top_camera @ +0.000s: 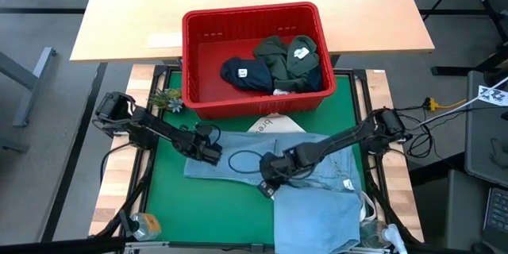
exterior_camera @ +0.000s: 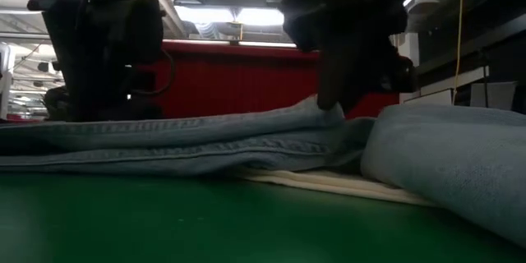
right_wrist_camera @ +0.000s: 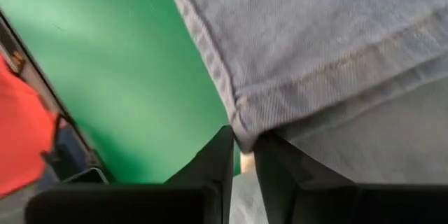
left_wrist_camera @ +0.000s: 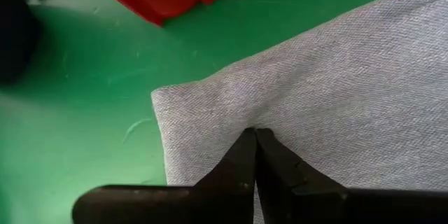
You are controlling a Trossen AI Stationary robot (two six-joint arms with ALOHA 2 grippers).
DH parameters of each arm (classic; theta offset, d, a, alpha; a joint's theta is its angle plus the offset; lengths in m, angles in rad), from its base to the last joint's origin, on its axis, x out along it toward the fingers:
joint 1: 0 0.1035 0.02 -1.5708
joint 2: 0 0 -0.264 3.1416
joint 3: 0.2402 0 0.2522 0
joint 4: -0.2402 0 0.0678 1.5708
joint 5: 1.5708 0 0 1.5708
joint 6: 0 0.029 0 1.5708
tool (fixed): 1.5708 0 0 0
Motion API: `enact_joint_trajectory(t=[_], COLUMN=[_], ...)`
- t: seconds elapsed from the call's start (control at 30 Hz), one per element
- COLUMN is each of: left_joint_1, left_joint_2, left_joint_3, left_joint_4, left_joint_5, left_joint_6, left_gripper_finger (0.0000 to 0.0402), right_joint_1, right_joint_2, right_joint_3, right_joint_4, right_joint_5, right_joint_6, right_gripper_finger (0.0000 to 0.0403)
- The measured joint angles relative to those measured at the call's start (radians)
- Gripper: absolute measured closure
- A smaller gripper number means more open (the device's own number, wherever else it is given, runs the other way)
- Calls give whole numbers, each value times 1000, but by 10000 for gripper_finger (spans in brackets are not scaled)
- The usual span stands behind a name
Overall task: Fold laundry
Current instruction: Fold the light blue pants
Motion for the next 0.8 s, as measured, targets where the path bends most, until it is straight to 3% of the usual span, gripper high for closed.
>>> enact_joint_trajectory(t=[0.17,0.4,0.6,0.8], left_joint_1=[2,-4,-49,-84], left_joint_2=[2,2,-23,-37], left_joint_3=[-2,-2,59,120], left_joint_4=[-12,-56,-87,-90], left_joint_5=[-11,-11,3,-15], left_joint_6=[5,6,41,88], left_gripper_finger=[401,401,401,401], right_joint_1=[38,40,6,7], right_joint_2=[0,-1,-1,-12], right_joint_3=[0,0,31,119], right_joint_4=[-7,-17,-66,-115], right_joint_5=[93,99,-43,125], right_joint_6=[-55,-102,-149,-286], right_gripper_finger=[357,357,375,400])
